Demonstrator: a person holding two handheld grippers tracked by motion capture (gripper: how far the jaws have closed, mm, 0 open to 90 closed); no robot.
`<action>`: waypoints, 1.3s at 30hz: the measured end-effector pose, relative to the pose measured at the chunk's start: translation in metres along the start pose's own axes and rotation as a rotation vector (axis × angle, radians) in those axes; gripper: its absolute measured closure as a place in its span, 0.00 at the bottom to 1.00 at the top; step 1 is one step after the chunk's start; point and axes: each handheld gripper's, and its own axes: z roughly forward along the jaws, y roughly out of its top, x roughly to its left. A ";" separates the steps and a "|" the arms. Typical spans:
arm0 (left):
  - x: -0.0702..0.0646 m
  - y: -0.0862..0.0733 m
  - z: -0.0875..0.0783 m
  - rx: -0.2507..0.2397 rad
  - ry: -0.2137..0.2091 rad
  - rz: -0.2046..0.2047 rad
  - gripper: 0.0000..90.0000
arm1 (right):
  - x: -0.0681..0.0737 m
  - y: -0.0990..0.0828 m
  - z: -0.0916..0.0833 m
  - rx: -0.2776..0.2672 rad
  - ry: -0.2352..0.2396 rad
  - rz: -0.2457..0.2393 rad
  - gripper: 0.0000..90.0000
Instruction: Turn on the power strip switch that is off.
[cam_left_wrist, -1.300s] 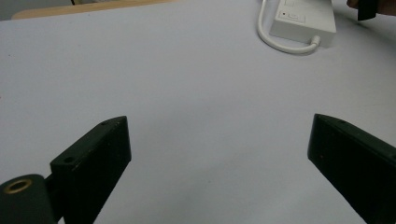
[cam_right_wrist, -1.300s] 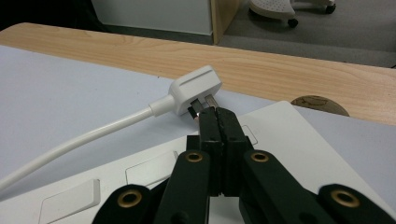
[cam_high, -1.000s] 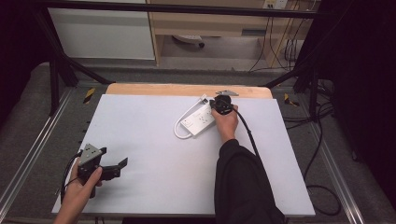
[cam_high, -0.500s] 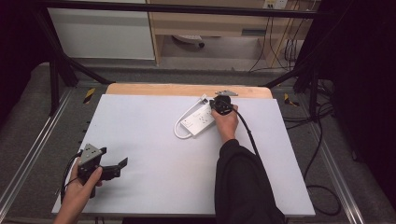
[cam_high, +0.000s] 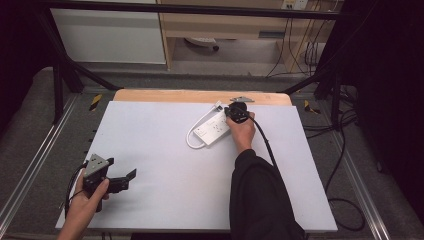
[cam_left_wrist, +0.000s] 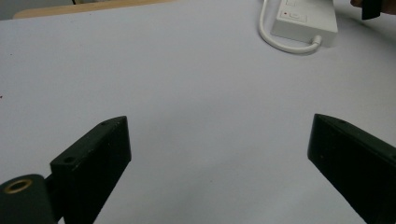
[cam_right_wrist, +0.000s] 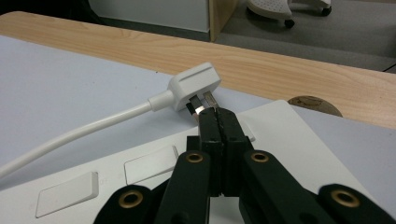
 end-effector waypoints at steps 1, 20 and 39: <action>0.000 0.000 0.000 0.000 0.001 0.000 0.07 | 0.000 0.001 -0.001 0.000 0.002 -0.001 1.00; 0.000 0.000 0.000 0.002 0.000 -0.001 0.07 | -0.004 0.013 -0.019 -0.006 0.008 -0.002 0.96; 0.000 -0.001 0.001 0.006 0.003 0.004 0.07 | -0.012 0.024 -0.040 0.022 0.039 0.054 0.57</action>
